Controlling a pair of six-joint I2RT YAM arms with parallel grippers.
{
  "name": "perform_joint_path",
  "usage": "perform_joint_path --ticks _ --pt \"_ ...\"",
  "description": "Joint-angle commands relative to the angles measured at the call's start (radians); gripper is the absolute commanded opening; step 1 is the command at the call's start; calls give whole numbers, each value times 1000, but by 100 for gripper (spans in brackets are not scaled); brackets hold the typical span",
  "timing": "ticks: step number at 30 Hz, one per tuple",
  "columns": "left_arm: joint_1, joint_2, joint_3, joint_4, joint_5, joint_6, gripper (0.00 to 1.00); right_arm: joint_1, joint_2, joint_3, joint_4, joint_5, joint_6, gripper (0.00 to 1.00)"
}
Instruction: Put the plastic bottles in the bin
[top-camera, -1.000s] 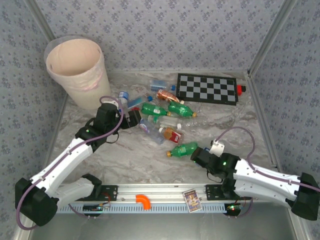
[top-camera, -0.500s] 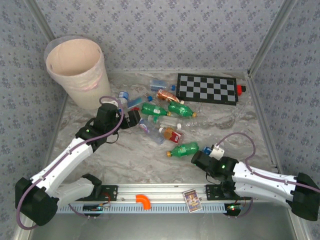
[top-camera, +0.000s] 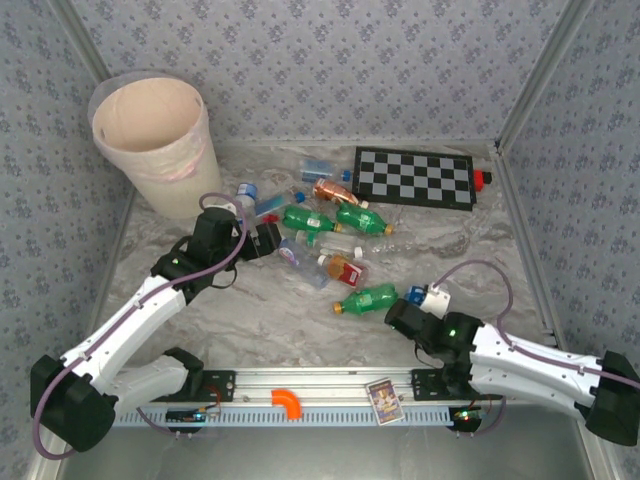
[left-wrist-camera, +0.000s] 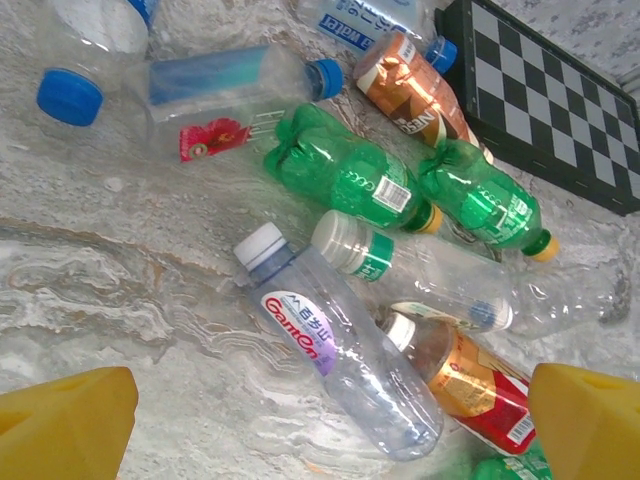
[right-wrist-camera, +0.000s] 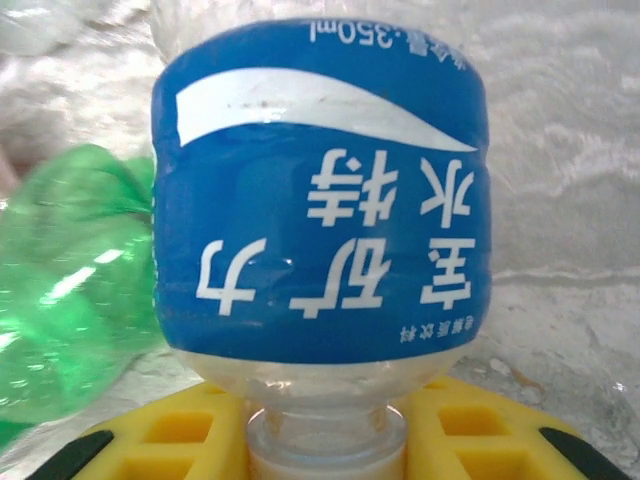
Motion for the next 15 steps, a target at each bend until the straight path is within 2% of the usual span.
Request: perform_joint_path --ticks 1,6,10,15 --pt "-4 6 38 26 76 -23 100 -4 -23 78 -24 78 -163 31" --pt "-5 25 43 118 227 -70 100 -2 -34 186 71 90 -460 31" --pt "-4 57 64 182 314 -107 99 -3 -10 241 251 21 -706 32" --pt "-7 82 76 251 412 -147 97 -1 101 338 360 -81 -903 30"
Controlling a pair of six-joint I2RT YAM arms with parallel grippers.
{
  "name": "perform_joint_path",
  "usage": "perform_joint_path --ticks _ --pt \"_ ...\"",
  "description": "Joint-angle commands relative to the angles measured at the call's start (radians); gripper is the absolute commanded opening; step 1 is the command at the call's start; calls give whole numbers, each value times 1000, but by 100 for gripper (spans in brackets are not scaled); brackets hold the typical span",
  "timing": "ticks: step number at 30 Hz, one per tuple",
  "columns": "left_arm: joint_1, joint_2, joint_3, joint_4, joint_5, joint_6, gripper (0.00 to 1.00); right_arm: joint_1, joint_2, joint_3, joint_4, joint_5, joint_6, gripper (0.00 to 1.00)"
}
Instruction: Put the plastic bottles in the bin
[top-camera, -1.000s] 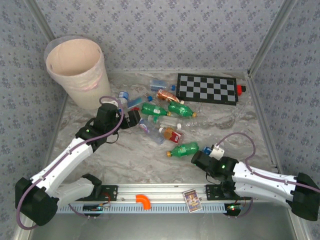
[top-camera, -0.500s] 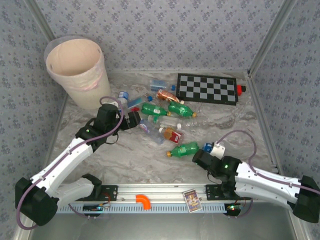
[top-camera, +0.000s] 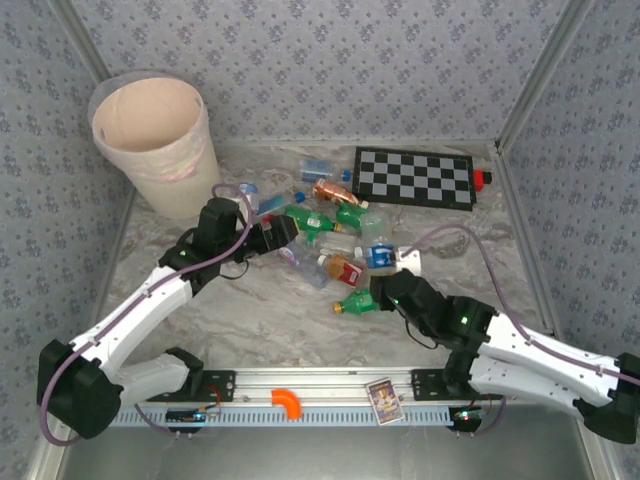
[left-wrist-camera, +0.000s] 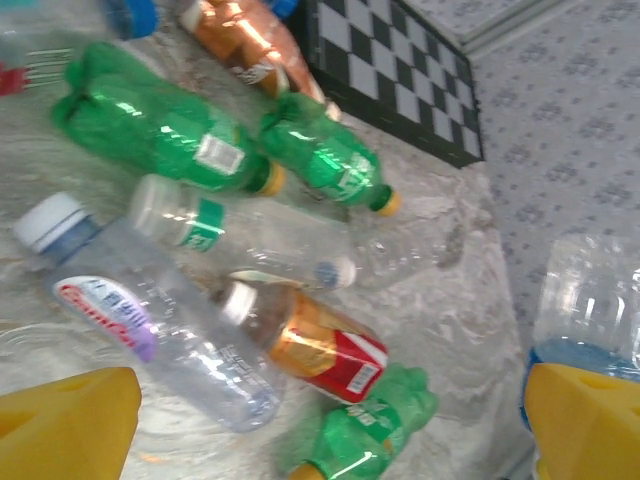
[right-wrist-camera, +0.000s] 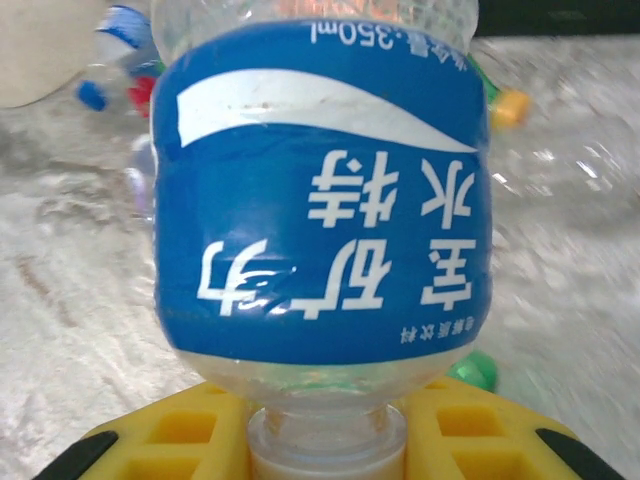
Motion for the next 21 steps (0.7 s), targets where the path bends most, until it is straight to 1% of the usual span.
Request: perform_joint_path --ticks 1,2,4,9,11,15,21 --pt "-8 2 35 125 132 -51 95 0 78 84 109 -73 -217 30" --pt "-13 -1 30 160 154 -54 93 -1 106 108 117 -83 -227 30" --pt "-36 -12 26 199 165 -51 93 -2 152 135 138 -111 -246 30" --pt "-88 -30 26 231 161 -23 92 0 244 191 198 -175 -272 30" --pt "-101 -25 22 246 163 -29 90 4 266 202 210 -191 -279 30" --pt "-126 10 23 281 182 -43 84 24 292 216 214 -194 -291 30" --pt "-152 61 38 306 167 -66 81 71 326 253 191 -165 -315 30"
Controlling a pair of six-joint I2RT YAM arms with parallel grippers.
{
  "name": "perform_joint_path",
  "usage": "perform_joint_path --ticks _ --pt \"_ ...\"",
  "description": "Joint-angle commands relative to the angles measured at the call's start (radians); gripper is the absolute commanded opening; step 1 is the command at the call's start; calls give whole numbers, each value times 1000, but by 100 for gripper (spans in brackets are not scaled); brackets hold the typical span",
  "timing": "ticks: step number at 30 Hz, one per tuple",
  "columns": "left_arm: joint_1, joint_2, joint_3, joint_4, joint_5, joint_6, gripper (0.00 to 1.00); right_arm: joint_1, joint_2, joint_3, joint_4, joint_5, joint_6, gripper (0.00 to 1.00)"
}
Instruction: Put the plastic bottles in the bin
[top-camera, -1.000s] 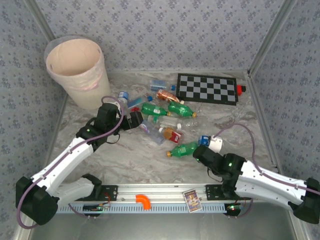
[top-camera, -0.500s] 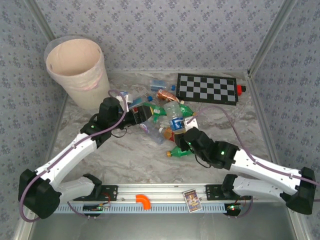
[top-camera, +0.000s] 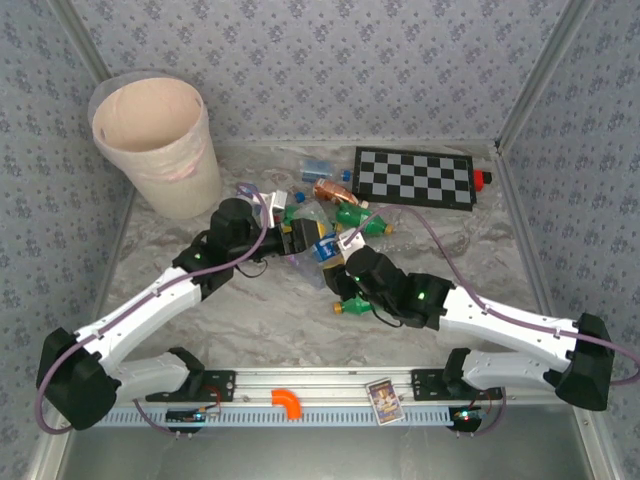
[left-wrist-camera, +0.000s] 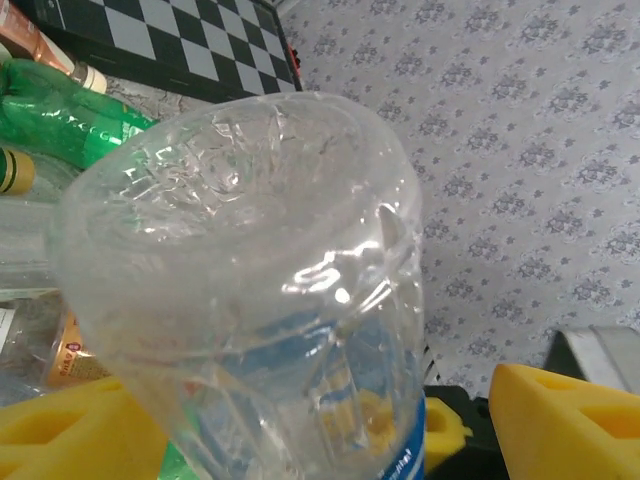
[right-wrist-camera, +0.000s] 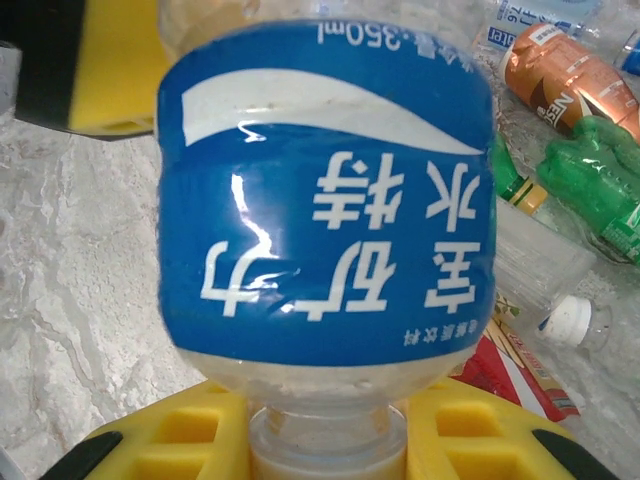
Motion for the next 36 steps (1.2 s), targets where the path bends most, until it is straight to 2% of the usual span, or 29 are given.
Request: perform_joint_path --ticks 1,5,7,10,14,15,16,19,22,29,36 --pt "-15 25 40 57 12 -17 80 34 13 48 9 5 -44 30" --pt "-14 32 42 59 -5 -25 75 47 17 49 8 20 -49 30" --pt "-16 30 43 58 -13 -28 69 47 14 43 11 27 -46 31" --pt "-16 28 51 46 -22 -28 64 47 4 28 19 36 -38 40" --pt "-17 29 73 0 -47 -9 62 44 -23 8 24 49 -30 77" --pt "-16 30 83 -19 -60 2 62 45 -31 2 24 55 -30 93" --pt "-15 28 96 -45 -73 17 62 45 -44 -5 22 63 -29 100" --pt "5 32 160 -143 -96 69 63 40 -94 -30 6 73 -19 100" --pt "71 30 210 -218 -92 90 64 34 -166 -69 -4 78 -18 100" --pt "319 68 402 -410 -48 128 63 3 -354 -154 -24 75 -41 99" --pt "564 154 603 -490 -45 133 66 -42 -469 -196 -38 61 -88 100"
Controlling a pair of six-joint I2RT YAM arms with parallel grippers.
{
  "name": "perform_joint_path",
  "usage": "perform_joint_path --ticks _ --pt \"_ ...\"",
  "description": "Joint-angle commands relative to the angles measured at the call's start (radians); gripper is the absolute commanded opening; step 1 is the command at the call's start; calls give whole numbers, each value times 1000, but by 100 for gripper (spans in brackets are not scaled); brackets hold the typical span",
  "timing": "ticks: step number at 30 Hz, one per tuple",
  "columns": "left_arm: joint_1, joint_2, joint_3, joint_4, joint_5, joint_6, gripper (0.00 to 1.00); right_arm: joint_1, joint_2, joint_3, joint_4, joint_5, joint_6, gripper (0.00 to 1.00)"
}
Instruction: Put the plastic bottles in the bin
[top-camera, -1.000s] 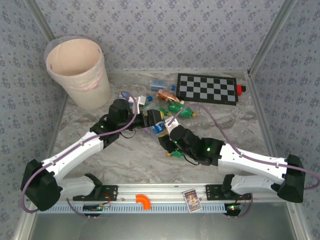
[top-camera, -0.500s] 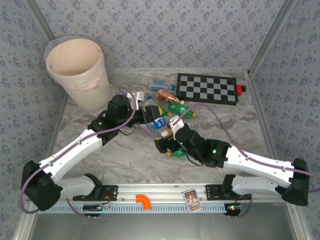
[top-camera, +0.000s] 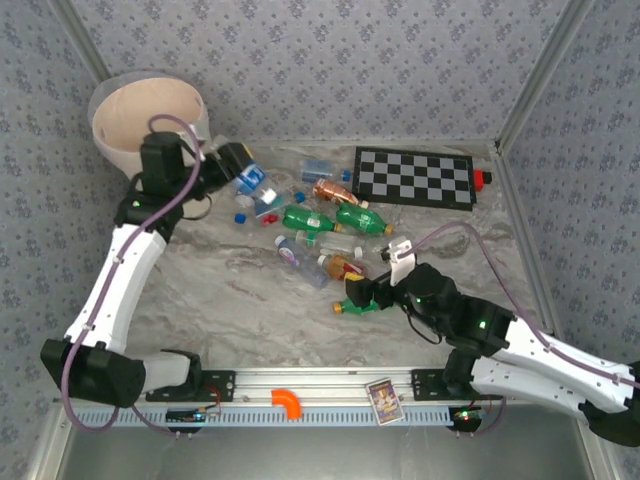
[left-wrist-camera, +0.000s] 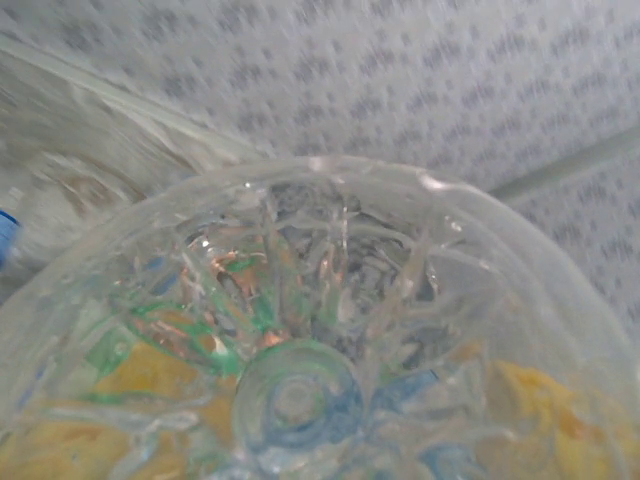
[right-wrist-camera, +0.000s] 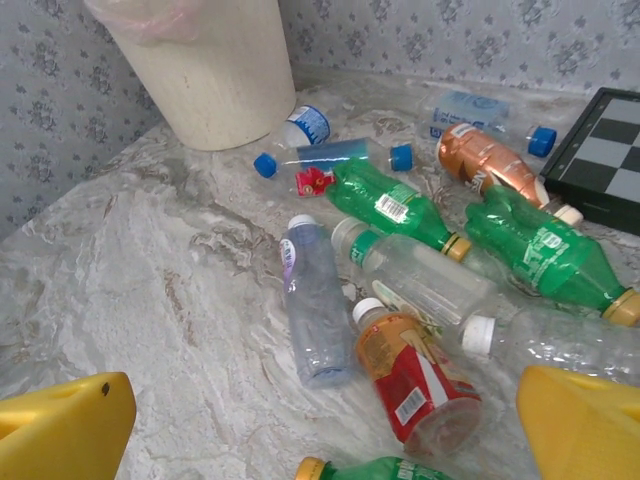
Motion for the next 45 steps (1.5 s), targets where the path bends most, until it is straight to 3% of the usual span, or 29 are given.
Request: perform_joint_path --ticks 1,6,10,17,22,24,26,29,37,45 --pt "102 50 124 -63 19 9 66 -22 -41 -19 -16 -2 -41 100" --pt "230 126 237 6 -14 -112 65 -53 -78 -22 -19 -49 -49 100" --pt "288 194 331 22 -147 -136 63 -58 -103 -35 -7 -63 -40 99" --pt "332 304 435 -13 -350 -250 65 -60 -141 -41 -18 -78 -21 99" --pt "334 434 639 -122 -403 -194 68 -58 -159 -40 -22 -86 -5 99" --pt "333 492 742 -210 -418 -175 75 -56 -160 -36 -25 -91 0 99" --pt "334 545 856 -314 -431 -164 97 -55 -162 -34 -26 -94 3 100" --pt "334 579 943 -384 -438 -155 100 -54 -162 -35 -18 -102 2 99" --pt "293 499 893 -395 -470 -101 100 -53 -148 -45 9 -97 -5 100" --pt "157 353 697 -312 -474 -23 100 -54 -138 -46 -31 -53 29 99"
